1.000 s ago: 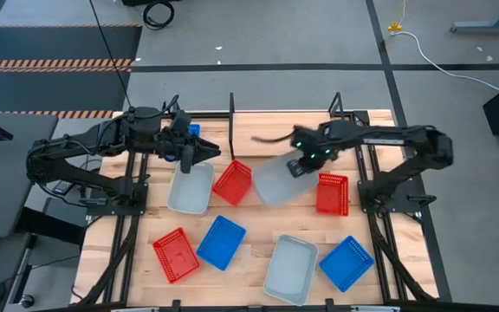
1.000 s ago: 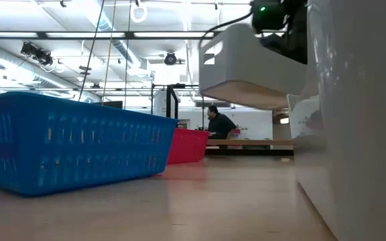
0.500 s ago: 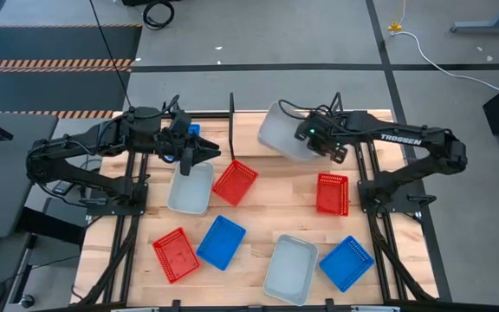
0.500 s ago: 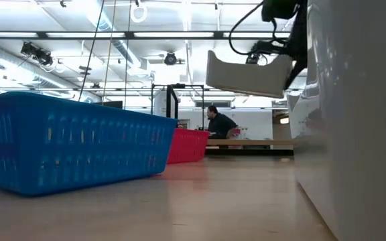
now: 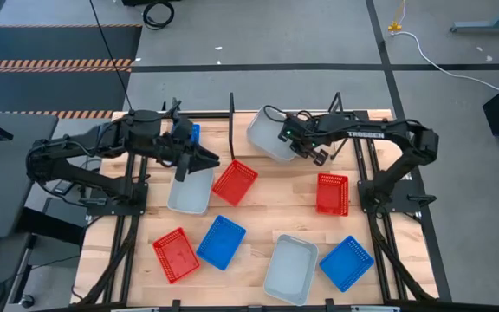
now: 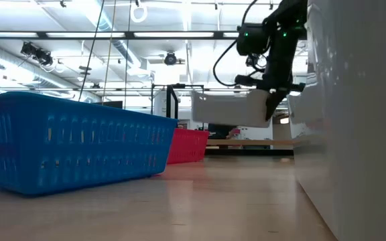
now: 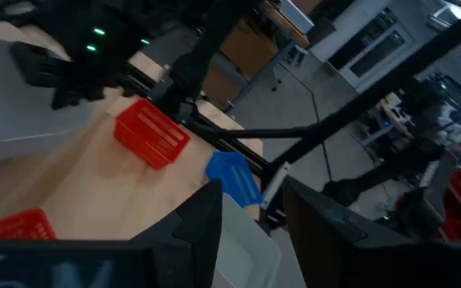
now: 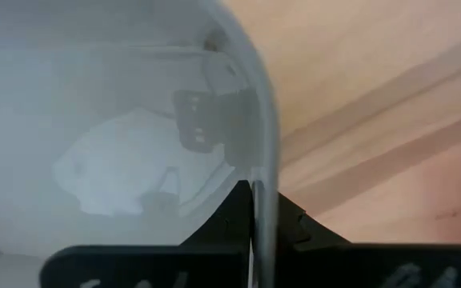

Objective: Stack baskets on shelf by color
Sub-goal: Put the top right gray bin on the shelf

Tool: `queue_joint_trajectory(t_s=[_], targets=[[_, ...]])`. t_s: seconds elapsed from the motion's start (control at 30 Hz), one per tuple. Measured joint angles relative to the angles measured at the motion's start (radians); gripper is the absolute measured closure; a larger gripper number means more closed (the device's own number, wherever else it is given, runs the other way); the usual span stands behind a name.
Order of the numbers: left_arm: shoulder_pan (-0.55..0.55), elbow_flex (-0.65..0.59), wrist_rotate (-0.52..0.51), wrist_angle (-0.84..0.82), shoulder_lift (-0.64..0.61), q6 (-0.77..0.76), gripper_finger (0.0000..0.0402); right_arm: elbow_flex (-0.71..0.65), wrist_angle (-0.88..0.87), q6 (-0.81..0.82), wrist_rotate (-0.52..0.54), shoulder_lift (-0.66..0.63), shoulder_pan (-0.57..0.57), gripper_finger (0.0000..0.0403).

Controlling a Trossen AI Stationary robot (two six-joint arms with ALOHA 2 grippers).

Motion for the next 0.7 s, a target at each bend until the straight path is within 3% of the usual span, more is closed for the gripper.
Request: queue_joint_trajectory(t_s=[0.37, 0.5, 0.7], targets=[[-0.044, 0.000, -0.004, 0.001, 0.000, -0.011, 0.0260, 0.000, 0.182, -0.358, 0.060, -0.038, -0.068, 0.0277], [-0.044, 0.000, -0.030, 0.001, 0.000, -0.042, 0.0260, 0.000, 0.229, -0.545, -0.010, -0.066, -0.100, 0.0236], [-0.044, 0.000, -0.098, 0.002, 0.000, -0.084, 0.0260, 0.000, 0.216, -0.691, -0.134, -0.075, -0.117, 0.0186]])
